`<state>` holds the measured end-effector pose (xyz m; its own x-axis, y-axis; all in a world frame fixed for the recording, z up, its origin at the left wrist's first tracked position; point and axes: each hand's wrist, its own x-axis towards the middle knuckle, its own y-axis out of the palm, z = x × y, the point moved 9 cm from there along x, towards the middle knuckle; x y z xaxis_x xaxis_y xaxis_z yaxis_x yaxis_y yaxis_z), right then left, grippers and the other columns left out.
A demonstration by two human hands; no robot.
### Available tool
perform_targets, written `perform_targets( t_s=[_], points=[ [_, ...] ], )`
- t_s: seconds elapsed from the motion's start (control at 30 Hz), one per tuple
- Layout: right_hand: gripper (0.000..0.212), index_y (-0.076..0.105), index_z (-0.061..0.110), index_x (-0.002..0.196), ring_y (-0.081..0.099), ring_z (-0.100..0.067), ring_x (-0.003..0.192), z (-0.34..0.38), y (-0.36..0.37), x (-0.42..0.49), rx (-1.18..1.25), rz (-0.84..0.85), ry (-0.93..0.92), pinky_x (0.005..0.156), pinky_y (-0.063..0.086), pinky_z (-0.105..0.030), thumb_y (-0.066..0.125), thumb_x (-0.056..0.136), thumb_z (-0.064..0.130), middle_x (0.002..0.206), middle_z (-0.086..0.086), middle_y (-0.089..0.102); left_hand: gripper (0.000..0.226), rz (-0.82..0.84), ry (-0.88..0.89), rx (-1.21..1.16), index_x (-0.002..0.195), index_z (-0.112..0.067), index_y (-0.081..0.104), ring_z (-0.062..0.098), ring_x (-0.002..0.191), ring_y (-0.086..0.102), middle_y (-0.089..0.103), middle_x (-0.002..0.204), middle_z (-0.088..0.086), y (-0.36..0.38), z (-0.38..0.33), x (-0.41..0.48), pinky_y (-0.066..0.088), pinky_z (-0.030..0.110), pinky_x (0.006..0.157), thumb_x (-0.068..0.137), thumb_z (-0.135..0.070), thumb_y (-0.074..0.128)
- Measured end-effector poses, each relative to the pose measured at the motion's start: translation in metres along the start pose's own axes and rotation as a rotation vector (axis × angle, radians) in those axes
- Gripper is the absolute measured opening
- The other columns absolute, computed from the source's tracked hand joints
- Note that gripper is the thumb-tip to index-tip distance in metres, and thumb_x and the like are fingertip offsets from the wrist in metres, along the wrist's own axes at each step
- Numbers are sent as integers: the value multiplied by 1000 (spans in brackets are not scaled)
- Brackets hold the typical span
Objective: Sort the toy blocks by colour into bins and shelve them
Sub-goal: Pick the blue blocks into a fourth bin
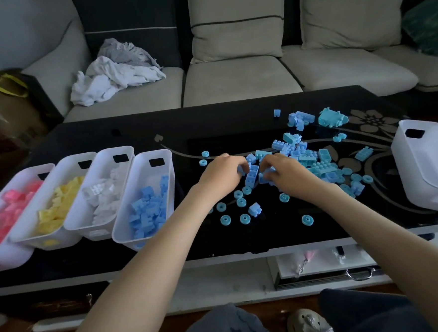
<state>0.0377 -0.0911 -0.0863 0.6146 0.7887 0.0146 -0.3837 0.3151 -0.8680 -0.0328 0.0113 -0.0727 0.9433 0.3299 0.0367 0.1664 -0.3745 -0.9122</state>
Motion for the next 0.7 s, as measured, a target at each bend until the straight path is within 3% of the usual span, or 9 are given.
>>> perform_targets(
  t_s=[0.1, 0.2, 0.27, 0.37, 0.53, 0.63, 0.7],
  points=[
    [12, 52, 17, 107, 54, -13, 76, 4, -7, -1, 122, -45, 39, 62, 43, -26, 49, 96, 19, 100, 0, 56, 18, -9, 10, -79, 106, -25, 65, 13, 82, 56, 57, 103, -1, -15, -2, -12, 45, 26, 69, 95, -17, 54],
    [14, 52, 21, 109, 59, -16, 76, 32, -17, 0, 266, -112, 12, 66, 49, -29, 50, 95, 24, 102, 2, 58, 17, -35, -23, -154, 102, -27, 66, 12, 77, 60, 63, 93, -3, -42, 8, -28, 46, 24, 66, 92, -17, 55],
    [18, 52, 21, 112, 61, -17, 80, 62, -19, 2, 367, -134, -35, 71, 51, -31, 51, 95, 23, 103, 3, 58, 19, -114, -42, -79, 100, -27, 66, 10, 73, 56, 61, 92, -2, -65, 25, -41, 40, 19, 58, 92, -15, 54],
    [22, 52, 19, 117, 58, -12, 83, 116, -7, 6, 433, -104, -146, 69, 50, -23, 51, 95, 18, 100, 6, 56, 22, -201, -120, 92, 98, -26, 67, 13, 74, 53, 56, 91, -2, -95, 62, -66, 34, 22, 62, 91, -11, 52],
    [25, 52, 16, 118, 51, -10, 85, 189, 35, 12, 454, 9, -295, 61, 42, -12, 48, 94, 9, 99, 8, 52, 34, 40, -322, 292, 115, -31, 61, 14, 74, 51, 51, 100, 2, -96, 119, -107, 39, 24, 64, 95, -9, 45],
    [30, 50, 13, 123, 49, -10, 94, 209, 56, 14, 414, 45, -311, 77, 41, -20, 50, 93, 9, 115, -1, 51, 45, 134, -299, 276, 134, -36, 50, 18, 87, 56, 56, 103, 3, -86, 127, -126, 44, 27, 79, 96, -13, 46],
    [33, 46, 11, 125, 52, -16, 97, 215, 66, 14, 323, 64, -341, 81, 41, -24, 50, 92, 6, 122, -7, 50, 52, 113, -275, 191, 142, -33, 39, 15, 89, 56, 60, 111, 3, -88, 126, -133, 45, 25, 82, 94, -15, 51]
  ],
)
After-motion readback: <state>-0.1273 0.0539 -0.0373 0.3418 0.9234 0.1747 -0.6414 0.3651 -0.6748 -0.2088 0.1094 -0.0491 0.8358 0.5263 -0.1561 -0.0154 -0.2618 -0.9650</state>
